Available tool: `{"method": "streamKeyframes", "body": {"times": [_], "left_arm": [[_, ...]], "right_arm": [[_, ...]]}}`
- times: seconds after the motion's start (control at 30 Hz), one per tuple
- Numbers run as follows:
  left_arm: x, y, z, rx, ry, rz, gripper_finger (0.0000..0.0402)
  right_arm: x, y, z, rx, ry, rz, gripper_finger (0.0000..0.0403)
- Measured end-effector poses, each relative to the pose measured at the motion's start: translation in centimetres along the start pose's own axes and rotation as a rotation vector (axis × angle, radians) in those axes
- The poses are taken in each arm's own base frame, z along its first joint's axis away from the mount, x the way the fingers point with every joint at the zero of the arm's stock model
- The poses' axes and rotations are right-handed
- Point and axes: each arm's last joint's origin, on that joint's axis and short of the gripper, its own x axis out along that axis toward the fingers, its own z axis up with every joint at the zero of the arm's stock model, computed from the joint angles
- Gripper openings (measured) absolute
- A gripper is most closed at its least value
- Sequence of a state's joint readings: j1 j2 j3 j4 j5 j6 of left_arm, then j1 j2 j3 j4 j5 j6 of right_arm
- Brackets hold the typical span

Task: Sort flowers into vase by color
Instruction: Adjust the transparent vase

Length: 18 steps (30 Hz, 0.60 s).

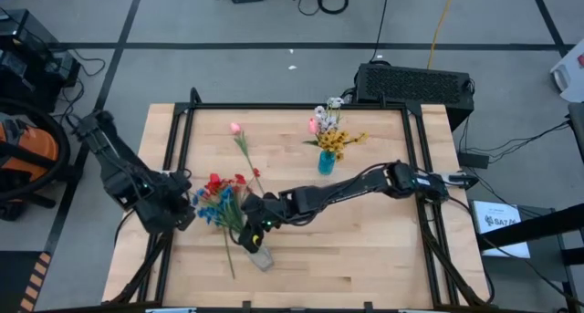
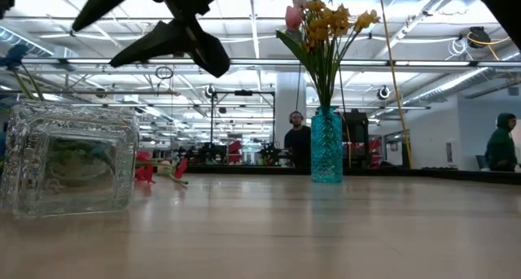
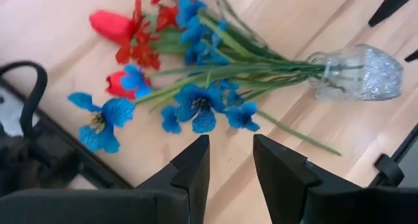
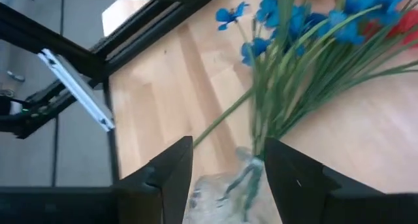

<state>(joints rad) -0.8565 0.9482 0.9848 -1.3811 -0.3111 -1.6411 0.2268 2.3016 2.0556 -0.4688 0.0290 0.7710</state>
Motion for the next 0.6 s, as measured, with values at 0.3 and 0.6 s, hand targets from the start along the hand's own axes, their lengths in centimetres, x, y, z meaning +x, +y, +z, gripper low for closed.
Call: {"method": "streamKeyframes", "body": {"times": [0.3, 0.6], "left_arm": [[0.0, -0.2, -0.3, -0.001, -0.016, -0.017, 0.0125], [0.3, -0.5, -0.5, 0.037, -0.021, 0.004, 0.0125]], "right_arm": [[-1.0, 2.1, 0.4, 0.003, -0.049, 0.054, 0.018], [-3.1, 3.3, 2.0, -0.085, -0.148, -0.022, 0.018]]}}
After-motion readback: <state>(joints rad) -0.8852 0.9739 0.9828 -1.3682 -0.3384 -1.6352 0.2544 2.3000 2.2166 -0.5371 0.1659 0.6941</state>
